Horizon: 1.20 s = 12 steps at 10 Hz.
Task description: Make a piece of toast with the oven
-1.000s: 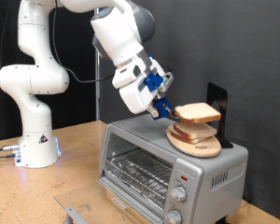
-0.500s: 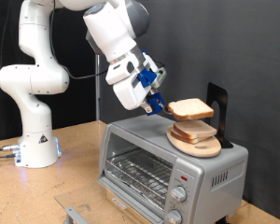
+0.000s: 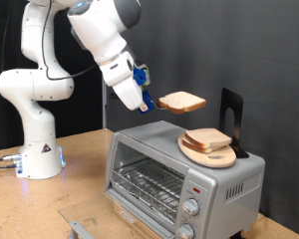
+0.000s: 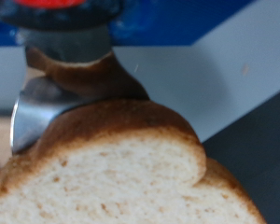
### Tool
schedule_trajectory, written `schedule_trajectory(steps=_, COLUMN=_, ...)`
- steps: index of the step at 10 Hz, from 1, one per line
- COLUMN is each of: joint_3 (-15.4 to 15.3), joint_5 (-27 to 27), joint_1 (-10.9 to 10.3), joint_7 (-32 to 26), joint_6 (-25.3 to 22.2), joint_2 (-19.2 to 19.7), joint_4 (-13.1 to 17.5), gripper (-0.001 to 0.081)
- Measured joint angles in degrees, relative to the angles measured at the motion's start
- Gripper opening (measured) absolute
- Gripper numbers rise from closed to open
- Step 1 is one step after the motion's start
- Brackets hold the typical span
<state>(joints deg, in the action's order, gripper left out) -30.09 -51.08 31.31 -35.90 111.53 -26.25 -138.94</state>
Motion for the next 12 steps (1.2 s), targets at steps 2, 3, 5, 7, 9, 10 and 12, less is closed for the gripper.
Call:
schedule_trajectory(steps=2, joint_3=2.8, joint_5=0.6, joint_1=0.3, joint_7=-3.0, joint_6=-3.1, joint_2=-2.5, joint_4=-1.0, gripper=0.0486)
schedule_trajectory(steps=3, joint_3=4.3, joint_5=0.7, joint_1=0.6, joint_7=-3.2, joint_6=-4.6, joint_2=-3.2, joint_4=-1.2, gripper=0.0485)
schedule_trajectory(steps=5, joint_3=6.9, joint_5=2.1, joint_1=1.6, joint_7=-3.2, joint_6=-6.9, joint_2=-3.9, joint_4=-1.1, gripper=0.0485)
schedule_trajectory(steps=7, joint_3=9.2, joint_5=4.4, joint_1=3.1, joint_7=-3.2, joint_6=-9.1, joint_2=-3.9, joint_4=-1.1, gripper=0.0486)
schedule_trajectory(steps=9, joint_3=10.8, joint_5=5.5, joint_1=4.4, joint_7=-2.8, joint_6=-10.3, joint_2=-3.9, joint_4=-1.2, gripper=0.0485)
schedule_trajectory(steps=10, joint_3=11.3, joint_5=5.5, joint_1=5.0, joint_7=-1.9, joint_6=-10.4, joint_2=-3.9, joint_4=-1.2, gripper=0.0486)
schedule_trajectory(steps=12, joint_3=11.4, joint_5=5.5, joint_1=5.3, joint_7=-0.8, joint_6=-10.6, joint_2=-3.9, joint_4=-1.2, gripper=0.0486)
